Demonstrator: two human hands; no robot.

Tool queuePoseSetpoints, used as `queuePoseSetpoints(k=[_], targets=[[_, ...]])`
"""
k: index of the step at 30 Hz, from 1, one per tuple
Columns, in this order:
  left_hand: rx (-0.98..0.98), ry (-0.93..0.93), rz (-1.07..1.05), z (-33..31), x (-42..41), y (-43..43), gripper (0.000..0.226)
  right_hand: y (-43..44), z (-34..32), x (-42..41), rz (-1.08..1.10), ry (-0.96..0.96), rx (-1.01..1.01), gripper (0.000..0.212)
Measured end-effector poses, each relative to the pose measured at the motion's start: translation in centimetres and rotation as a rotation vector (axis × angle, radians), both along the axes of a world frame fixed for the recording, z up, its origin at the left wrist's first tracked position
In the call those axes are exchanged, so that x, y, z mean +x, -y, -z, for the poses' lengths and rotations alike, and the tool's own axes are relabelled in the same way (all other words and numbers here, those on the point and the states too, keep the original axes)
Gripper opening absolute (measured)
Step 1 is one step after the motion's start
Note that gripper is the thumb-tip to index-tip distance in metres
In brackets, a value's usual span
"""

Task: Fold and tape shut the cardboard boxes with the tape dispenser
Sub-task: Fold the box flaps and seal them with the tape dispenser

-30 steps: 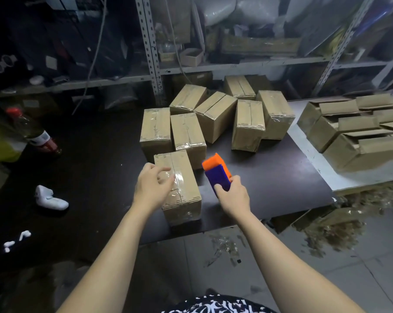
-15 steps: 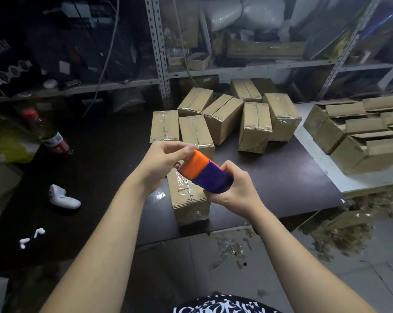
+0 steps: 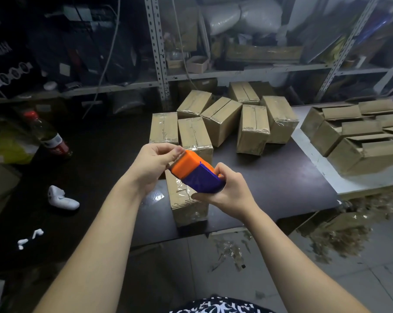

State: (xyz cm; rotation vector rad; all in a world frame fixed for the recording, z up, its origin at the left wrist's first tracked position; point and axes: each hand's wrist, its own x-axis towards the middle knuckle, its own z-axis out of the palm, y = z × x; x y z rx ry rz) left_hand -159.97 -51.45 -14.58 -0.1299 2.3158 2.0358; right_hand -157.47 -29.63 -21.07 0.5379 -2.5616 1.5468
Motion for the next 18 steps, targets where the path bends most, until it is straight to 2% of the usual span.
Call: queuePoseSetpoints(k=[6,10,13,16,18], targets=[[-0.104,-0.147,-0.104,-0.2,0.2,-0.8,0.009,0.3,-0.4,-0.5,0.045,-0.137,0.033,0.057],[-0.151,-0.164,-0.107,-0.6,0.5,-1.4,0.009,0.3,0.4,0.0,0.044,-0.187,-0.011,0.043],[-0.194,-0.168,-0.115,-0.7,0.5,-1.4,0.013,0.1,0.2,-0.2,0.047,-0.196,-0.037,0.036],[-0.1,-0.245,-0.28,-2.1,-0.3,0.7,0.017,-1.5,1.8,-0.4,0.103,-0.156,0.005,0.033],[-0.159,-0.273,-0.302,-3.2,-0.7,2.3,0.015,-2.7,3.5,0.1,0.111,-0.099,0.003,0.032]])
